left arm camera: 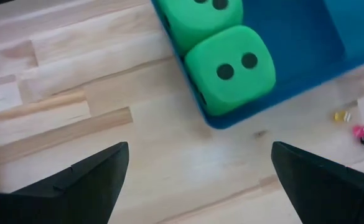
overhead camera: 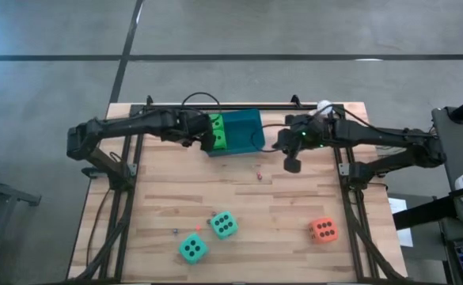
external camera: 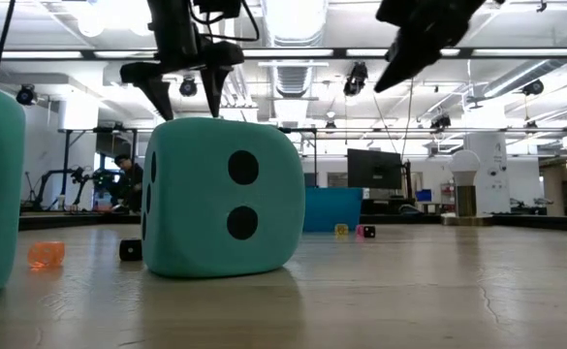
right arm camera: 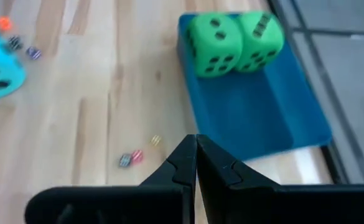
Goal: Pick & Place Dice
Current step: Put the large orange dice into the blue bin
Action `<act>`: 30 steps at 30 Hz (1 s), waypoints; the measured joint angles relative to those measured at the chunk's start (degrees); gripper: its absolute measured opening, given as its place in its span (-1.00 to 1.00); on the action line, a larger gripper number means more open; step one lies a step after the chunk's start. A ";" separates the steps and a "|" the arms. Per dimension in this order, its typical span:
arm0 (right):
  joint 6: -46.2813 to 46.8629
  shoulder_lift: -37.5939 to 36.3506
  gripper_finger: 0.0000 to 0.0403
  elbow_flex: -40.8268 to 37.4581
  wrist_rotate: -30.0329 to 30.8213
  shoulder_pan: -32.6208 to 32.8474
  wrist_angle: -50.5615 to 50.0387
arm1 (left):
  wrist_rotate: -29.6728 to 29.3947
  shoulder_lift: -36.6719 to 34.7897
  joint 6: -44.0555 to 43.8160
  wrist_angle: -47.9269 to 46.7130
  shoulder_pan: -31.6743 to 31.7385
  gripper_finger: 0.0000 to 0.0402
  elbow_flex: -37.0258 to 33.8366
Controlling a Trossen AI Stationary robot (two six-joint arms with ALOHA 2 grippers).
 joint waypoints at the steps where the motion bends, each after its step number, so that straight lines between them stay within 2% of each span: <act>1: 0.52 -0.57 -0.96 0.00 -0.03 0.38 -1.40 | 0.00 0.00 0.40 -0.03 -0.41 0.97 0.00; 8: 2.74 -4.41 -0.96 -0.01 -0.31 1.30 -8.36 | -1.28 -0.09 3.46 -0.04 -4.39 0.97 0.00; 15: 2.36 -7.56 -0.96 -0.02 -0.31 1.25 -10.49 | -3.31 -0.09 4.44 -0.02 -9.32 0.98 0.46; 19: 2.32 -8.61 -0.96 -0.02 -0.31 1.25 -10.42 | -3.38 -0.09 5.25 0.00 -9.72 0.99 0.33; 30: -3.05 -8.54 -0.96 -0.02 -0.84 1.33 -10.72 | -3.40 -0.09 -5.14 0.24 -10.23 0.98 0.35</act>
